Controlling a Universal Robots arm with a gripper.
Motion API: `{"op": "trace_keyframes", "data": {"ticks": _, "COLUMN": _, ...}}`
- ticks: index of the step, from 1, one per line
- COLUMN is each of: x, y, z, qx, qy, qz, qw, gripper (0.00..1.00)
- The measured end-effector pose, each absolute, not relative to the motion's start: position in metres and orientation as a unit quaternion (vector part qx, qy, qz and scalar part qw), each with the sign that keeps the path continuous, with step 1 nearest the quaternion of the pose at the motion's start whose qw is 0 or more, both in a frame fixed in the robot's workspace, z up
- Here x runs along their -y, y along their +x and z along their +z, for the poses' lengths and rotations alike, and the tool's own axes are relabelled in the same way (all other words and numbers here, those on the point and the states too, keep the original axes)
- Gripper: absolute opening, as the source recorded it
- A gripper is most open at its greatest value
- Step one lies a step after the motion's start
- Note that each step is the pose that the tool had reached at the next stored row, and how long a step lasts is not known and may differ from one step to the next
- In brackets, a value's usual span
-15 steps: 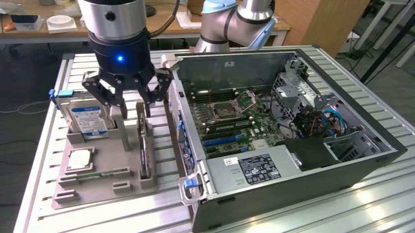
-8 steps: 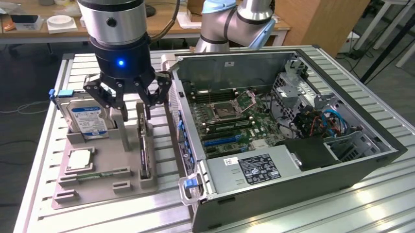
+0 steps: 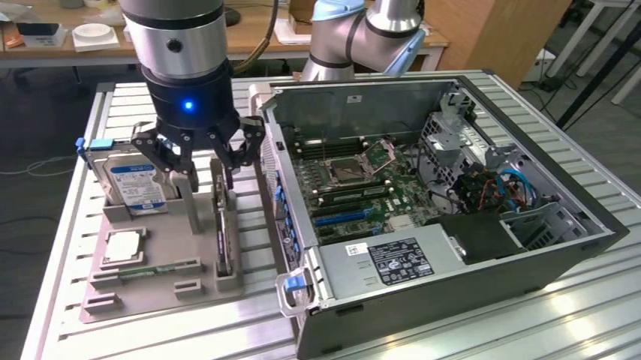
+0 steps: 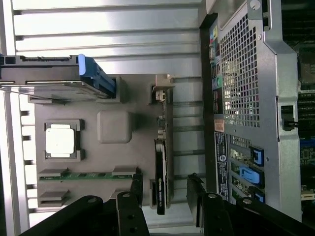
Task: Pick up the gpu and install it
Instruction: 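Pick up the gpu and move the gpu toward the slot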
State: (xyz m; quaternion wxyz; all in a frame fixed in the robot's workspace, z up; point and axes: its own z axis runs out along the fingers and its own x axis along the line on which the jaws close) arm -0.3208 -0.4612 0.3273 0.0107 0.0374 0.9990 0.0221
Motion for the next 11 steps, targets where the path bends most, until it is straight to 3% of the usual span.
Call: {"op": "trace_keyframes", "data": {"ticks": 11, "x": 0.461, "y": -0.321, "z": 0.315, "qx": -0.999, "qy": 0.037, "qz": 0.022, "qw": 0.011, "gripper": 0.49}}
